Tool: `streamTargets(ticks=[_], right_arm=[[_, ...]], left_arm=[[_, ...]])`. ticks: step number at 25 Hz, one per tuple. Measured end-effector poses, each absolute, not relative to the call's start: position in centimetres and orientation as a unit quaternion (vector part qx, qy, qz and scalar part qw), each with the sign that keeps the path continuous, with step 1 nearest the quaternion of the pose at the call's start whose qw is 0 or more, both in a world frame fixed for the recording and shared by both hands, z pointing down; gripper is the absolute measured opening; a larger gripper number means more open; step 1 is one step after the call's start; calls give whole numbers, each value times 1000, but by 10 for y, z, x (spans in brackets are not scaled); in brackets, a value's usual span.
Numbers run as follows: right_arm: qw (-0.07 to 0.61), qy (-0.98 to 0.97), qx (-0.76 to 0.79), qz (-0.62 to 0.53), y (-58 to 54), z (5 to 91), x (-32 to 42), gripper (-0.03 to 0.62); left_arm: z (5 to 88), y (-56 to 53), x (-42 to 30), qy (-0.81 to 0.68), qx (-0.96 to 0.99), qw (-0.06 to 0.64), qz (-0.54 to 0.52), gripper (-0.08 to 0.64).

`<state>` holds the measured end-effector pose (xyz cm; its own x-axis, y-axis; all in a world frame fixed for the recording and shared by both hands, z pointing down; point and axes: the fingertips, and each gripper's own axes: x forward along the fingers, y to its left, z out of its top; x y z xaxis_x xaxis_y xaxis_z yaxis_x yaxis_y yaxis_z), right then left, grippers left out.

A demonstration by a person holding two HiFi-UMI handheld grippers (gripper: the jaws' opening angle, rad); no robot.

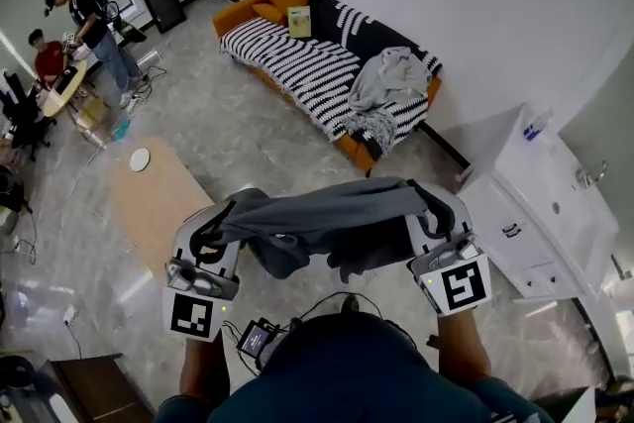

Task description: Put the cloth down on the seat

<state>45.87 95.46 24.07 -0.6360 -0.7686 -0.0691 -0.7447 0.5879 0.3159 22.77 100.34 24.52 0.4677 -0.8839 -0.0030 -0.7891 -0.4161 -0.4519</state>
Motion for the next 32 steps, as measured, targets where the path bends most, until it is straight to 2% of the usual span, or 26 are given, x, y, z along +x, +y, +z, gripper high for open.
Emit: streamTargets(ticks=[7,19,28,32], right_arm=[[22,-901,400,-168,911,227,475,46],[16,-898,408,-162,874,224,476,46],[52,-884,432,-170,870,213,422,46],[23,-887,431,-161,864,215,402,46]], left_arm=[[237,968,245,518,-816,215,-140,32],[238,937,249,524,-819,199,-125,32],[232,926,188,509,-833,197,-91,32],[244,921,173,503,-836,204,-84,32]])
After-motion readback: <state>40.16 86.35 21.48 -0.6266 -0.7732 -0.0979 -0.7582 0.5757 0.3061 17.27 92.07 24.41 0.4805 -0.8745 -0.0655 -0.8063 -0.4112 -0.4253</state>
